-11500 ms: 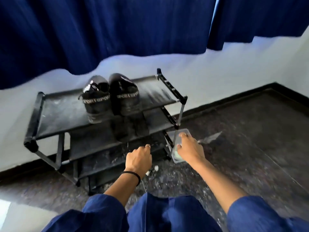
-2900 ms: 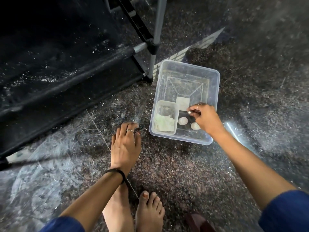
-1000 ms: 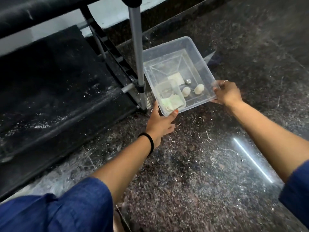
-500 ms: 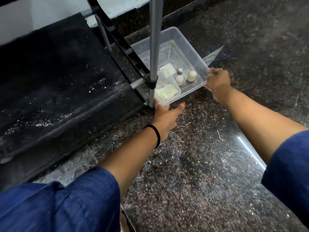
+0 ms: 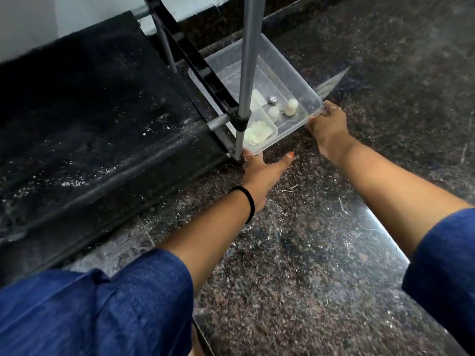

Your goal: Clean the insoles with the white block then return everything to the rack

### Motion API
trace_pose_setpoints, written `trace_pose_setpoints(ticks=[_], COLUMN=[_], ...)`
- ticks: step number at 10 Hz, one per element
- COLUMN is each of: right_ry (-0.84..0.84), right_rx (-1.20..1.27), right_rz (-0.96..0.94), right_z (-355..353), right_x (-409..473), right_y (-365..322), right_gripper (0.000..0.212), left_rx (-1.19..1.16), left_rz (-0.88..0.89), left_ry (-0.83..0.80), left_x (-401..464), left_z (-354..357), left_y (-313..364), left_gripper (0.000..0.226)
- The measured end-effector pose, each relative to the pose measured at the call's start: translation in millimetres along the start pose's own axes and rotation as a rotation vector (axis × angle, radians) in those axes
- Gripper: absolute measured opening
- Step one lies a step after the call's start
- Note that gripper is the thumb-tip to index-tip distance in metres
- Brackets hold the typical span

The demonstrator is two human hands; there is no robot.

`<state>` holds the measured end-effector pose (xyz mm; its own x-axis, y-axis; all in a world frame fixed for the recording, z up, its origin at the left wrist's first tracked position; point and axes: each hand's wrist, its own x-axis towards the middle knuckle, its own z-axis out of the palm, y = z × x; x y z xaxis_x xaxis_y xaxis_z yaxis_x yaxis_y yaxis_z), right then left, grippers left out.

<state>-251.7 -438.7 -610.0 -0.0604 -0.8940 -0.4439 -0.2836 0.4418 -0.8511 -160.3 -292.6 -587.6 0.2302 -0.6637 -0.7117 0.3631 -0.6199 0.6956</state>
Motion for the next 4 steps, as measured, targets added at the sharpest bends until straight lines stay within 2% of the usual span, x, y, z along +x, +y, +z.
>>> trace_pose_setpoints(ticks=[1,2,3,4], right_ry=[-0.008,-0.045,-0.084,-0.076], right_rx=[0.069,0.152,0.189,0.158], right_rz=[0.010,0.013,-0.009,0.002], right_z=[0,3,6,2], right_x=[-4,-13,-19,-28], right_y=[-2,-5,-5,2], right_gripper=[0.068,0.057,0.055,0.062], left_rx=[0.010,0.055,0.066,0.124], left_rz=[0.019,0.028,0.045,0.024], left_ry=[0.023,0.026,0.002,-0.014], left_x=[0,-2,-4,-18], left_z=[1,4,2,-2], left_y=[-2,-2,-2,-4], left_gripper=[0.105,0.106,0.110,0.106])
